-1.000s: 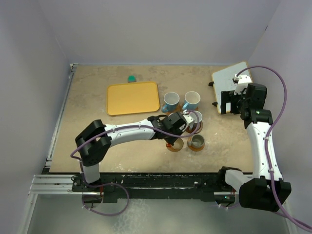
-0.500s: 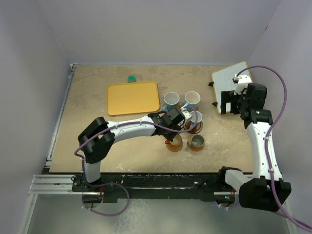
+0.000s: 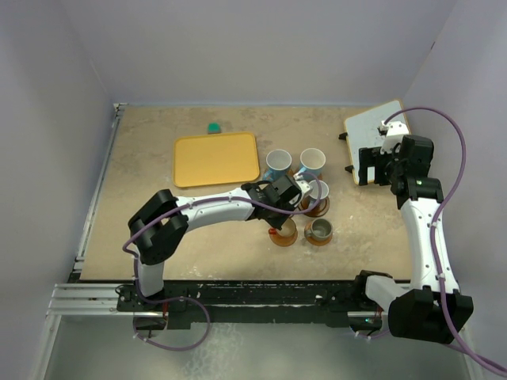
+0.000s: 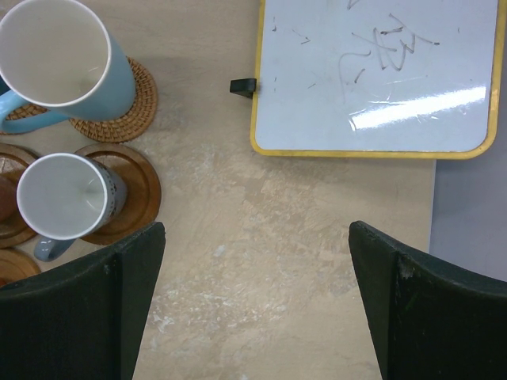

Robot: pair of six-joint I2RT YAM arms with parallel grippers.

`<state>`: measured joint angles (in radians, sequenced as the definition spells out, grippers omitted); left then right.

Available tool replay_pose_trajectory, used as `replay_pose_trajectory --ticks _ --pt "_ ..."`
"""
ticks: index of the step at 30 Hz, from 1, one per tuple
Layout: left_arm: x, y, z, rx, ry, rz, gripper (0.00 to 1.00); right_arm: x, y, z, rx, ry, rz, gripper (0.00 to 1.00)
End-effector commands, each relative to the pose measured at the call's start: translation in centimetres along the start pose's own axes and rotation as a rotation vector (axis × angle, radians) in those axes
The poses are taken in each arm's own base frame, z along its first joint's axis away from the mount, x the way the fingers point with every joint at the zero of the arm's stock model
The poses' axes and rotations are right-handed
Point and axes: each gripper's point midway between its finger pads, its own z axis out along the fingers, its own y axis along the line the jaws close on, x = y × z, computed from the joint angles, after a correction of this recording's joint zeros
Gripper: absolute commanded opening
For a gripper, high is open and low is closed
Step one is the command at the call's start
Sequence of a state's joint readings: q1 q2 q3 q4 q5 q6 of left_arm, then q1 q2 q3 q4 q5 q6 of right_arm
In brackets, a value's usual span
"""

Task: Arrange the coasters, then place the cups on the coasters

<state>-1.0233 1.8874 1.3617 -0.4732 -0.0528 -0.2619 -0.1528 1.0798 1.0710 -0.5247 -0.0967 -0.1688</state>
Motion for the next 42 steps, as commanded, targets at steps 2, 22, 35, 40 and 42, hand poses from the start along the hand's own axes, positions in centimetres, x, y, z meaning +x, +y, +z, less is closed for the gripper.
replay_pose_trajectory --ticks 2,22,35,40,42 --pt "-2.5 -0.5 -0.5 0.029 -0.063 -0.043 0.03 -0.9 -0.2 -0.3 0.001 -0.042 -0.016 1.00" --pt "-1.5 -0.5 0.4 0.039 -0.026 -0.040 0.12 -0.9 -0.2 -0.3 0.001 -0.042 -0.017 1.00" --pt "-2.3 -0.8 -0.8 0.053 -0.053 -0.023 0.20 -0.9 -0.2 -0.3 0.001 -0.041 -0.017 1.00" --pt "-3.0 -0.8 -2.1 0.057 -0.083 -0.018 0.23 -0.9 -0.2 -0.3 0.001 -0.041 -0.017 1.00" --pt "-3.3 -0.8 -2.6 0.063 -0.096 -0.016 0.24 -0.9 -0.3 -0.3 0.003 -0.043 -0.016 1.00"
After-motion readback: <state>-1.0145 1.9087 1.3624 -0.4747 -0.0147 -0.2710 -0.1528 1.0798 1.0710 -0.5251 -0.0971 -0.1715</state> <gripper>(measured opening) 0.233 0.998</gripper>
